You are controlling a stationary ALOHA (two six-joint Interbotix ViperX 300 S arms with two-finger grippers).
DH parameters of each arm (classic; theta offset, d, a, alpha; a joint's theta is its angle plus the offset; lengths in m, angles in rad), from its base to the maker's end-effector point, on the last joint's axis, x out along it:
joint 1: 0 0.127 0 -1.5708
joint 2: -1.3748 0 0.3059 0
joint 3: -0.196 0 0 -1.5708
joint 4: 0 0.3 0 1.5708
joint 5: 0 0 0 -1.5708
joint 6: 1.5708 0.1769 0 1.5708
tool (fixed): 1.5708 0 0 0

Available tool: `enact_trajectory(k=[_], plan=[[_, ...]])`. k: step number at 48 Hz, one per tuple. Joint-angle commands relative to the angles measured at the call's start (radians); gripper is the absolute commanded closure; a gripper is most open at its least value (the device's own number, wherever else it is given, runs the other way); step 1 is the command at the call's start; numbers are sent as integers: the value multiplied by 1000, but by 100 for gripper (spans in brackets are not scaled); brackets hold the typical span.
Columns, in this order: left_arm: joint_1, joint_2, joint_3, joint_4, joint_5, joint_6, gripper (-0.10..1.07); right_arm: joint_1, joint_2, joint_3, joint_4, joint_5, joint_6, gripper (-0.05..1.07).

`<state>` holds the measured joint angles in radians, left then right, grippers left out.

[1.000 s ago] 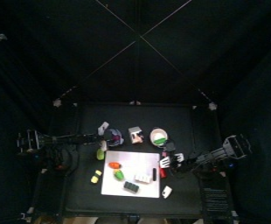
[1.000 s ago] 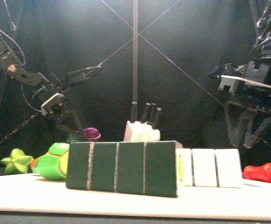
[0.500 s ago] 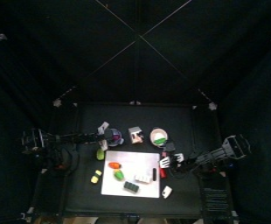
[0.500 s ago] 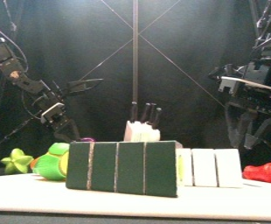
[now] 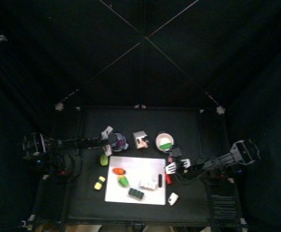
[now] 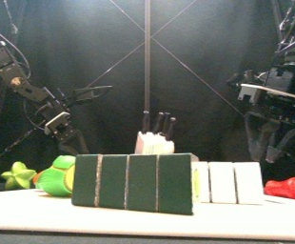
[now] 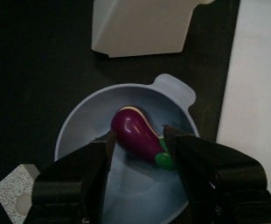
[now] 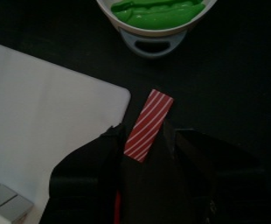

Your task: Place eggplant into bowl

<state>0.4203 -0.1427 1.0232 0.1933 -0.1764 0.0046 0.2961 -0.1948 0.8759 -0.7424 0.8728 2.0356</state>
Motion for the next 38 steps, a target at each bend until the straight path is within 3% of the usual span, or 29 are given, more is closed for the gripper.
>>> enact_trajectory(k=[1,21,38], plan=[[0,-17,-20,-2,-9,-2,13,-2,-12,-9,-3,2,2,24],[-5,-83,-14,-8,-49,-6,13,-2,-15,-9,-3,2,-3,24],[-17,-190,25,-115,-169,-3,13,-11,-49,-5,-44,8,-6,25]])
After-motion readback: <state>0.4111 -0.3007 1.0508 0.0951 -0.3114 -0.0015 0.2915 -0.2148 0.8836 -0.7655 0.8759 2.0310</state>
